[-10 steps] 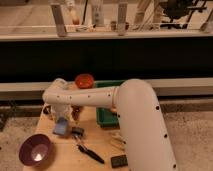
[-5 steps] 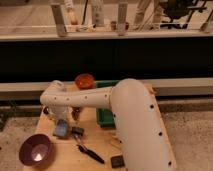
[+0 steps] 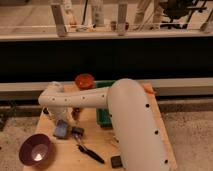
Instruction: Place sponge in table surface
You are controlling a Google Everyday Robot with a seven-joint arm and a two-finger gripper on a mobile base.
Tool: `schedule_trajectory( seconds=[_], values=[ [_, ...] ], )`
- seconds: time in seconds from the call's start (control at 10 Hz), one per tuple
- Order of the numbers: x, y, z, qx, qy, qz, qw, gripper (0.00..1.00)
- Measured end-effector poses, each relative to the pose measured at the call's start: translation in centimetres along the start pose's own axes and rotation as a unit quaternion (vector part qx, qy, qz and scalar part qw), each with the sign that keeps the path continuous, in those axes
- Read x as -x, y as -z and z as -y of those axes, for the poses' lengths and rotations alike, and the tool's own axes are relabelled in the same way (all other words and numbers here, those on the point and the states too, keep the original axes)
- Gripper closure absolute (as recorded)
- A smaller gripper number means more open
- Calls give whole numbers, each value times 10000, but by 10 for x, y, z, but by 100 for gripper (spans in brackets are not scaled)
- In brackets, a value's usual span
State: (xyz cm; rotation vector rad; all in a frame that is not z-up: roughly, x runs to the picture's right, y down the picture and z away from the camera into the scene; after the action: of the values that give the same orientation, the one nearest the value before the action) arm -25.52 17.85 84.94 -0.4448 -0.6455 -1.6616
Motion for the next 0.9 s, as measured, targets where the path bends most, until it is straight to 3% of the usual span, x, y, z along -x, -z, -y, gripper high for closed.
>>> schedule_trajectory(
  seconds=[0.2, 0.4, 0.9],
  values=[
    [-1, -3, -1, 23, -15, 26, 10000, 48],
    [-1, -4, 1, 22, -7, 60, 10000, 22],
    [0, 0, 1, 55, -44, 72, 9999, 20]
  ],
)
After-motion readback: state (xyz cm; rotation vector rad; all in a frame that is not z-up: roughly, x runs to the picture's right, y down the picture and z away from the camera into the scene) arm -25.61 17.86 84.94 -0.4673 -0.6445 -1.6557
